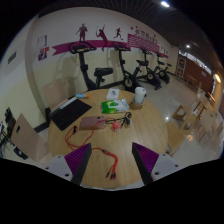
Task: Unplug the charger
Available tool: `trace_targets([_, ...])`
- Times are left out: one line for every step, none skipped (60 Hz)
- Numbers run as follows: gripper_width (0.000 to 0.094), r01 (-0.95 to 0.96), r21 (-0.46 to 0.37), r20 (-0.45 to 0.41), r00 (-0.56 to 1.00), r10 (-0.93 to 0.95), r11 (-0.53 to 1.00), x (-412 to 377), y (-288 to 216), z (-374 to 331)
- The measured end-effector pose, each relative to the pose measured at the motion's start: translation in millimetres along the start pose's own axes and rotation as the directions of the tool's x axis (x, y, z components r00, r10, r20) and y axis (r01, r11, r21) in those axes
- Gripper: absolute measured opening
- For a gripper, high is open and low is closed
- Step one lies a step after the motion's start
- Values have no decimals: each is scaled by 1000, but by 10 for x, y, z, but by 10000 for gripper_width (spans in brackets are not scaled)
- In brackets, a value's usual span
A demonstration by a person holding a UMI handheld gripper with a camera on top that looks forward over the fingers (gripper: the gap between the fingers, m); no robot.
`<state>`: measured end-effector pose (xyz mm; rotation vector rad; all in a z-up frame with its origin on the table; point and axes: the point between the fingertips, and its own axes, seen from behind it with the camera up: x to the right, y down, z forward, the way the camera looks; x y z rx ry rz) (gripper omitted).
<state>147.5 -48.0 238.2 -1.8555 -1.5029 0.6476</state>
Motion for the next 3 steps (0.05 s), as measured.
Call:
trace_targets([848,2,0,7,1000,-2,1000,-18,-3,17])
trace_targets([846,5,0,16,1000,-5,1000,-28,-1,23])
trace_targets([844,8,-2,24,1000,-8,1000,-36,2,24])
